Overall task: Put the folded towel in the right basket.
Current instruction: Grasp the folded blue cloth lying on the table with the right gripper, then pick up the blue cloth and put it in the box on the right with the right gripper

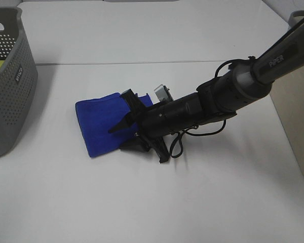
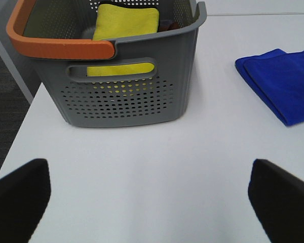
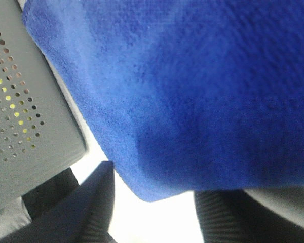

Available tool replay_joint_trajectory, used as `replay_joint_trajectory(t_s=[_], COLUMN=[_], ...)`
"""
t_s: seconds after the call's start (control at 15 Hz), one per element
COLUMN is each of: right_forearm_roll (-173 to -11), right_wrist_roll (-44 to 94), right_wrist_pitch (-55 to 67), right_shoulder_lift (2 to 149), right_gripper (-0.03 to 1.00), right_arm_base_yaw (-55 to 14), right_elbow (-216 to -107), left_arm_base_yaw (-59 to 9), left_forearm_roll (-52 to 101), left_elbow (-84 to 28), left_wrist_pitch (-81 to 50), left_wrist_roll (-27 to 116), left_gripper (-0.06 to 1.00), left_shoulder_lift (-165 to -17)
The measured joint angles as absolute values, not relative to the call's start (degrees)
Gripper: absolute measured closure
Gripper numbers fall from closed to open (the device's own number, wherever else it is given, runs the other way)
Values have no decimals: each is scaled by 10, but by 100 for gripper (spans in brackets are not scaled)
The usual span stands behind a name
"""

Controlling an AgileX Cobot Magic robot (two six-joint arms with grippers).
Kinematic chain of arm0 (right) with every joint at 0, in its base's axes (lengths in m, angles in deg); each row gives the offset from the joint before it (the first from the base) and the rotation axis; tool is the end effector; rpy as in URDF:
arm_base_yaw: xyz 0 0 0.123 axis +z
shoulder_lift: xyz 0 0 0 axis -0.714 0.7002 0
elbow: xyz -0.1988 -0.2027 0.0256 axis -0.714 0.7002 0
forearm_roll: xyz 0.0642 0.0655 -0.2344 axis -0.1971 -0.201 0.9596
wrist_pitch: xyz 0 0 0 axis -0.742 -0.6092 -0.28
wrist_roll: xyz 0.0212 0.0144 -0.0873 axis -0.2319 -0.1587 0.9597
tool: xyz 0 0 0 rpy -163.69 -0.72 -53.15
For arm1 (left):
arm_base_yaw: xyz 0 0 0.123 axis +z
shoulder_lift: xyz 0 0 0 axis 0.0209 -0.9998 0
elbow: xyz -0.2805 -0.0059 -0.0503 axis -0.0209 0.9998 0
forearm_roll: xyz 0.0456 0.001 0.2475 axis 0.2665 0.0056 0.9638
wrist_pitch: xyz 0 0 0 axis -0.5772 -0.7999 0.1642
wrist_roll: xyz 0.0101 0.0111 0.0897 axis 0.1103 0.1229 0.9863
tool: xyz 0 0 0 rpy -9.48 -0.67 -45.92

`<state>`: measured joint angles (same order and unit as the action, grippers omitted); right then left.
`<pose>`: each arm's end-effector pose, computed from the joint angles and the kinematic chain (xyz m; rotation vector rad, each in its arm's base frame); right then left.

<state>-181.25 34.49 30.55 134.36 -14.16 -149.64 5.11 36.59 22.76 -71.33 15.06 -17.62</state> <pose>0.3256 0.2575 0.0450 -0.5863 -2.7957 -1.2644 -0.0055 -0.0026 0.2792 -0.0223 2.0235 0.0948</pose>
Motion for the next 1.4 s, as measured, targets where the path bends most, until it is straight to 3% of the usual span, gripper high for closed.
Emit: replay_joint_trajectory(t_s=[0.27,0.33,0.87,1.4], right_forearm_roll=[-1814,-1813,-1790,-1779], right_wrist_roll=[331,331,396,499], right_wrist_pitch=[305,307,275,201], right_shoulder_lift=[1347,1347,1315,1152], right_gripper=[89,93,93,93], right_arm_base_yaw=[-142,-143,-140,-140], right_elbow=[-1499,-1499,-1491,-1490], left_arm_base_yaw=[51,51,51,51], left_forearm_roll=[366,366,366,366], left_elbow=[228,228,228,228], left_wrist_pitch=[-713,-713,-713,-713], left_wrist_roll=[151,151,151,151], left_gripper=[-4,-4,-4,-4], left_shoulder_lift=[-176,-176,-176,-176])
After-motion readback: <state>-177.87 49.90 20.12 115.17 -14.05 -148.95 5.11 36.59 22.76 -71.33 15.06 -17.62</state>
